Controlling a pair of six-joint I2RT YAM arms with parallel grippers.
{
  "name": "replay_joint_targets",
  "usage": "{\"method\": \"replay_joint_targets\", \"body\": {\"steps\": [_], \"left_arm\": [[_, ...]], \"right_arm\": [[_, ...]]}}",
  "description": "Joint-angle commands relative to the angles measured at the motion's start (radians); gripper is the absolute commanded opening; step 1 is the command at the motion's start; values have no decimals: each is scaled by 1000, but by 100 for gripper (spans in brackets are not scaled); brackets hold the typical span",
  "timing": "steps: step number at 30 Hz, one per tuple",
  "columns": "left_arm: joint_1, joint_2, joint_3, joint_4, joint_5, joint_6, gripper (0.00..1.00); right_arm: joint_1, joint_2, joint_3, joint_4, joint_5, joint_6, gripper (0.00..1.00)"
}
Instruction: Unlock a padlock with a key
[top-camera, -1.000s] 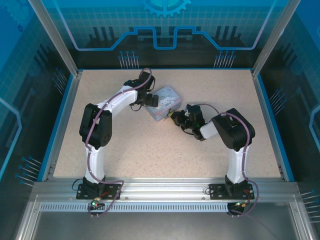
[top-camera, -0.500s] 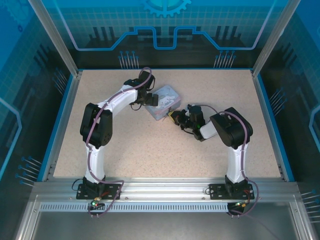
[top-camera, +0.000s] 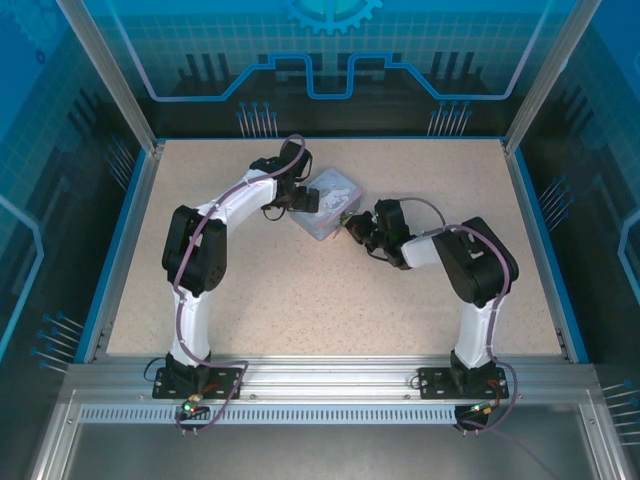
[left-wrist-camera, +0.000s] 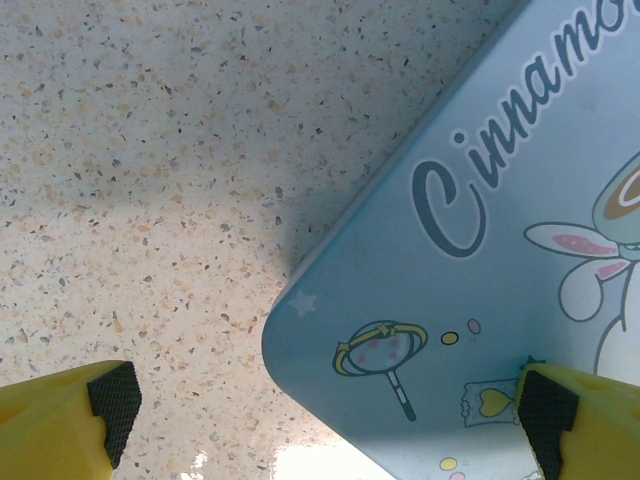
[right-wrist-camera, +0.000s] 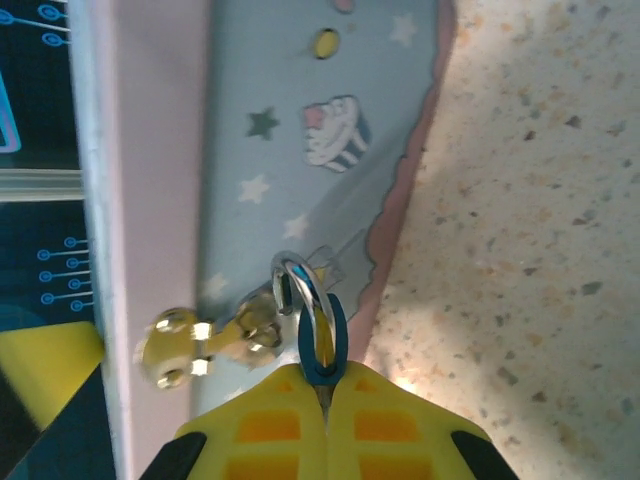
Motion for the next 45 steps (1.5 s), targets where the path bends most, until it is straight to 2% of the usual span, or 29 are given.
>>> {"method": "replay_joint_targets", "body": {"steps": [1,11,17,26,32,36,45], "left_arm": [[2,56,-3,-115,-6,19,99],[5,57,2,-113,0,15,99],[14,36,-13,-84,11,-2,99],[69,-100,-146,76,82,-73,99],[73,-165,-199,123,78,-100,99],[74,-206,-240,172,115,-104,99],[77,-340,-403,435,215,-128,99]], "right_arm": [[-18,52,-23,119,8,69,0],[-58,-73,-116,78,-28,-5,0],[-74,-181,-144,-5,-49,-66,0],[-123,-361,-189,-180,-69,-166,0],[-188,-511,-213,-338,-81,-246,0],[-255,-604,-231,-454,-94,-304,0],[-409,-707,-318,-496,-164,-335,0]]}}
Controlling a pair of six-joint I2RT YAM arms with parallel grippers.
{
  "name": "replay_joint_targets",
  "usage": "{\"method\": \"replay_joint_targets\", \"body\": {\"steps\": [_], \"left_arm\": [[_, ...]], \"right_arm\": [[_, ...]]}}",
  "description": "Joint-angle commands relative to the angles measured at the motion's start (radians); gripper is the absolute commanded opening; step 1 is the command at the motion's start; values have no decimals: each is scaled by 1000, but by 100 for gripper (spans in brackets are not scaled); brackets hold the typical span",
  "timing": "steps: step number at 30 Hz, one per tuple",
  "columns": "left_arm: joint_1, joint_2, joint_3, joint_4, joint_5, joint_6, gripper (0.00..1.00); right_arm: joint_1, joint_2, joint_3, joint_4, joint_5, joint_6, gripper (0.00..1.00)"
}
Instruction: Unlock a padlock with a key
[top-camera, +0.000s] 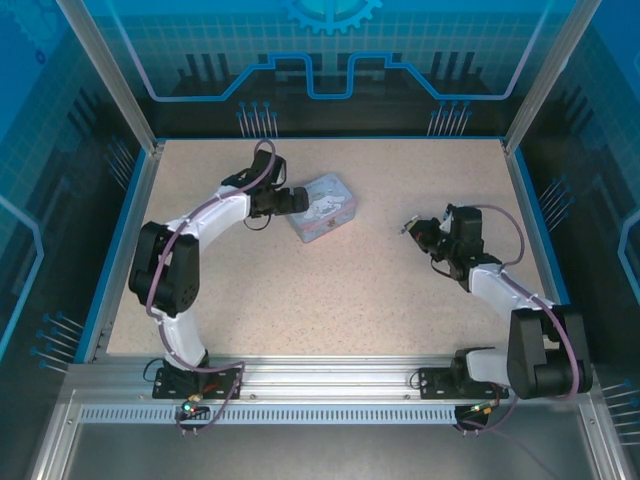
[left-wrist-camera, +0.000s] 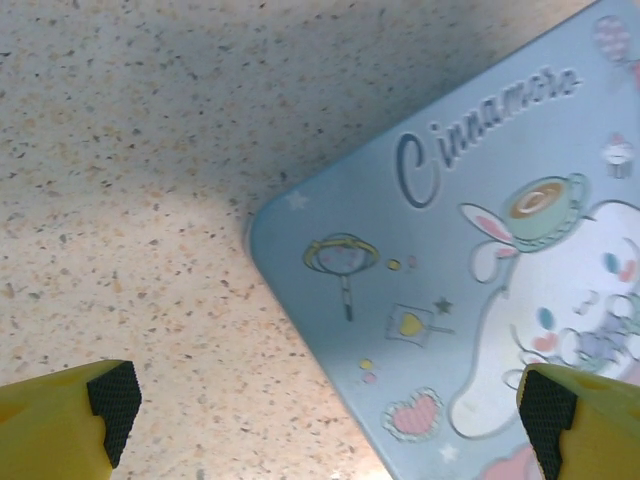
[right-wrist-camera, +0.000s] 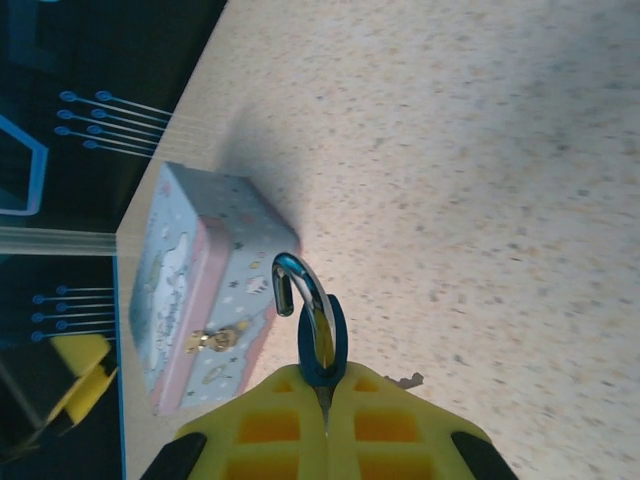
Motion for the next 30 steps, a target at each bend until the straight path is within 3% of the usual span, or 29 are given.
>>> {"method": "replay_joint_targets", "body": {"steps": [1,10,17,23,26,27,30], "left_arm": [[4,-89,-62,159,49,-27,99],[4,-175,-153,251,-23,-43,99],[5,-198,-176,262,-56,-44,99],[5,-196,-175,259,-58,-40,99],[5,-194,-174,259,-55,-39,99],[5,-195,-174,261,-55,-38,99],[5,-194,-174,261,-54,-38,99]], "right_arm": [[-40,-27,-30,-43,-53,-37,0],[-54,84,-45,55,-116,-11,0],[-56,150,-29,22,-86,-34,0],[-72,175,-42,-3,-75,-48,6],[-89,157,-54,-40,-65,-47,14],[-96,145,-58,-59,-58,-49,21],[-113,90,-68,-115,-43,-50,58]]}}
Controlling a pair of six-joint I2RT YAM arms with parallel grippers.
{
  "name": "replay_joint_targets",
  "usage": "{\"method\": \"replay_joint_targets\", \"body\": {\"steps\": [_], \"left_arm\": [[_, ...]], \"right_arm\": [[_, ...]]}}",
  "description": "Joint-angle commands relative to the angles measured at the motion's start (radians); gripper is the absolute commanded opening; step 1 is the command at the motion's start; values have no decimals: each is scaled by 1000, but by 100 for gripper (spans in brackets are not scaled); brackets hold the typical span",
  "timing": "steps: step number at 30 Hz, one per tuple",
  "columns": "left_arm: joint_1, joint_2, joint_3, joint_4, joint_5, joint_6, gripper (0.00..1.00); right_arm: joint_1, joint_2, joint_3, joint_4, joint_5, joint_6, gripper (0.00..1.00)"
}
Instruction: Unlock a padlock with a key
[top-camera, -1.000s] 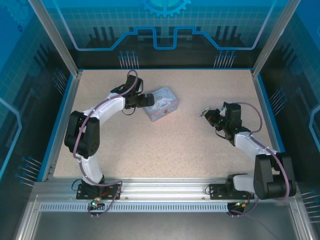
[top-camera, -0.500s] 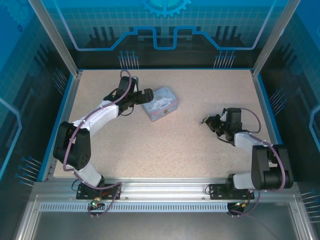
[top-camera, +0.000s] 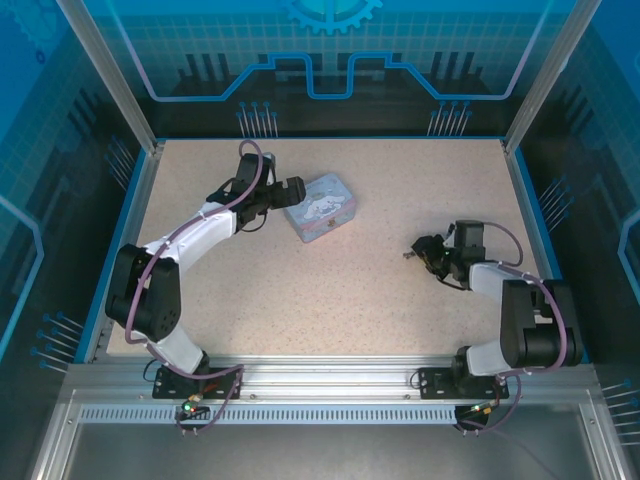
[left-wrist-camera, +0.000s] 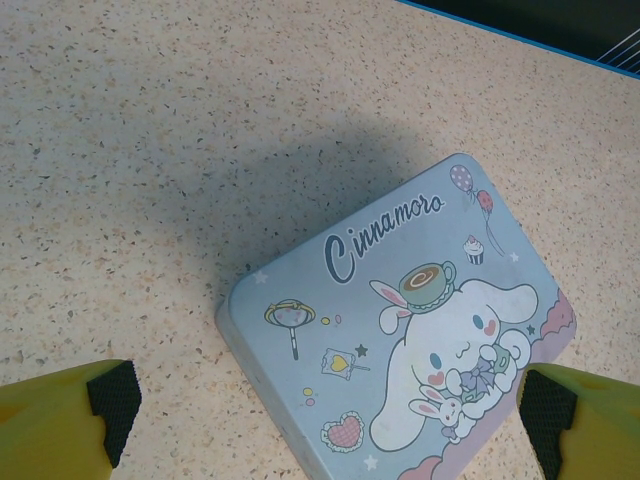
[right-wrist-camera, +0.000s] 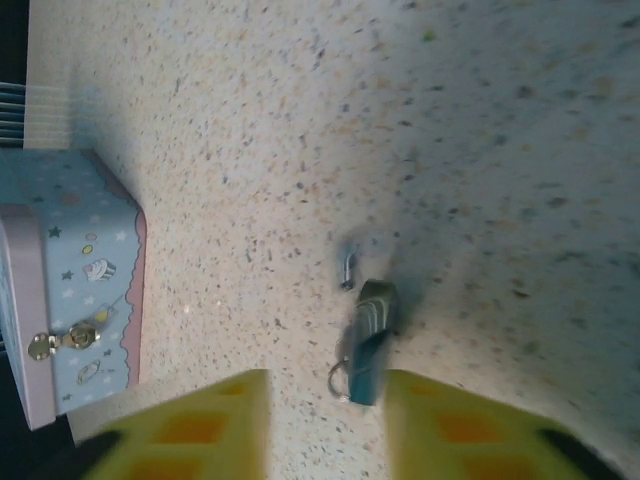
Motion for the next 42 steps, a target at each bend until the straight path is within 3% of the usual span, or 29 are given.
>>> {"method": "replay_joint_targets", "body": {"steps": [1,11,14,24,29,34,36,38,42], "left_arm": [[5,-26,-11,18,-13,-6,99],[5,-28,-15,20,-21,-2,99],[5,-42,-34,40,-39,2,99],[5,-139,-184,243,-121,18,99],[4,-260,-357,511,-180,191,99],[8,-356,-544,785,-298,568,99],[57,-392,-575,766,-297,587,99],[149,-444,-611,711,-209,529,99],[303,-506,-707,711,-111,464,99]], "right_arm": [[-27,-78,-20,-97,25,-19,63],[-36,-307,-4,-263,78,-60,84],[-37,-342,24,-314,106,-102,99],[-38,-365,131,-411,198,-198,100],[-38,-350,203,-451,329,-218,100],[-33,-371,205,-393,509,-224,100],[-22,-384,178,-319,555,-234,100],[1,-387,167,-284,627,-244,100],[105,-365,158,-192,812,-398,100]]}}
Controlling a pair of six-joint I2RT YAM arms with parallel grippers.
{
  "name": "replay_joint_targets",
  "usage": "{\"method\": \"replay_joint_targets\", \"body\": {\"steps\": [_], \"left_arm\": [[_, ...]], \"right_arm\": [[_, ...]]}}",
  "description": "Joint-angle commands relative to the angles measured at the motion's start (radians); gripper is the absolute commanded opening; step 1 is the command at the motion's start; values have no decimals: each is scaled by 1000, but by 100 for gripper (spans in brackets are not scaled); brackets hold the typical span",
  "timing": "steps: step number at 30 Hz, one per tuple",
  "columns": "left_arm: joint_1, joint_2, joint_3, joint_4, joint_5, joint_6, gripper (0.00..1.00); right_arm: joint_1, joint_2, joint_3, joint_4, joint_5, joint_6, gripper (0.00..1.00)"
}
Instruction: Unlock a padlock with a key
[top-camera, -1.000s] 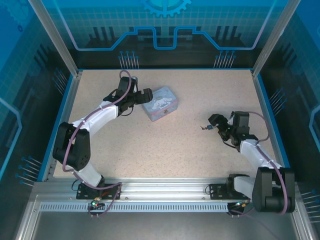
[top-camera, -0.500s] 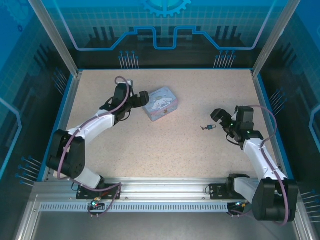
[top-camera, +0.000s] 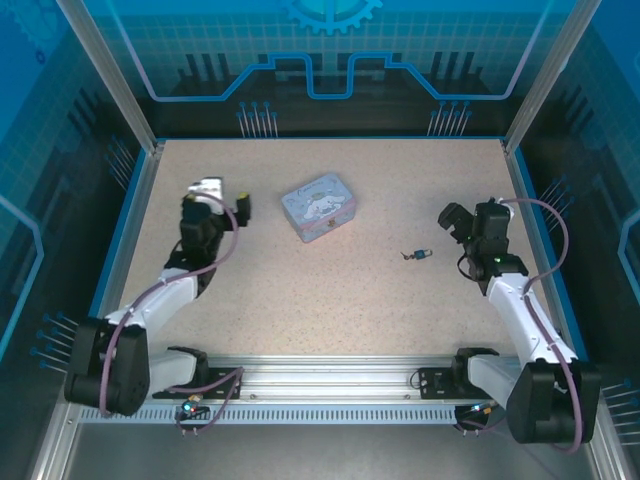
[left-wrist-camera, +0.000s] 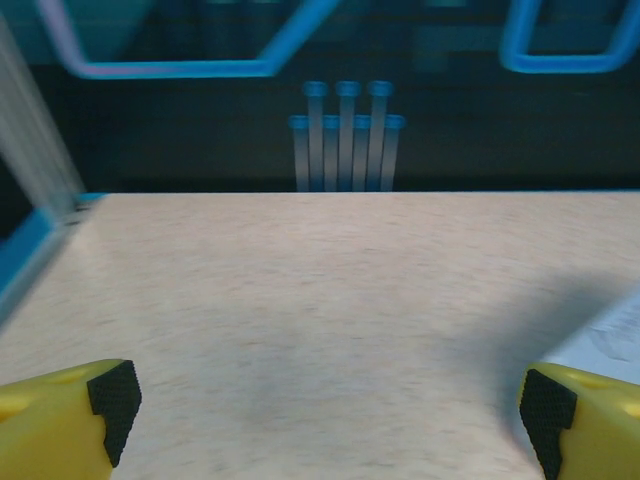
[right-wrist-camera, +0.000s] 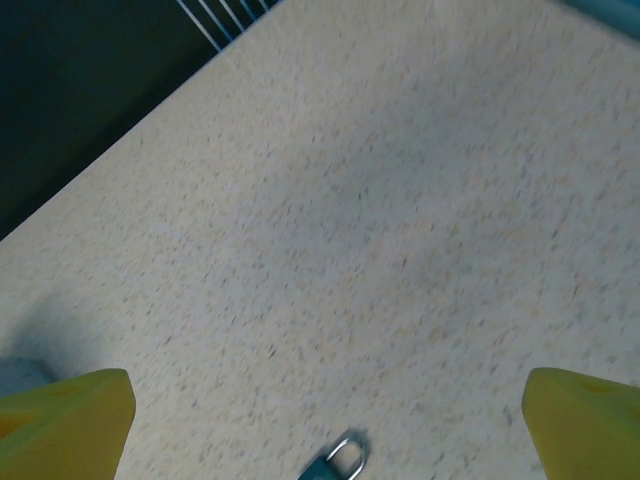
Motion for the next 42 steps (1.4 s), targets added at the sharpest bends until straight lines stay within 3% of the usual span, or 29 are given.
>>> {"method": "replay_joint_targets", "body": {"steps": [1,6,10,15,19,26,29,34,37,42], "left_arm": [[88,-44,-67,31,93,-10,99],[103,17,-141,61,123,-57,99],[104,119,-202,216,102,-139,99],[91,178,-245,383,122,-84,99],[88,255,-252,472,160,-64,99],[49,363,-239,558,155,-11,99],[36,363,-217,513,138,4,99],[34,360,-208,491,140,5,99],[34,360,-208,490,139,5,99],[34,360,-197,471,140,4,99]], "right_arm": [[97,22,-1,119,225,-176,100],[161,135,20,187,296,-297,100],[178,194,-18,294,309,-371,100],[179,229,-116,503,329,-456,100],[179,264,-106,566,270,-518,100],[186,246,-102,509,271,-527,100],[200,244,-127,499,296,-522,100],[234,277,-265,762,294,-606,100],[245,276,-341,943,229,-702,100],[202,327,-417,1127,137,-703,100]]}}
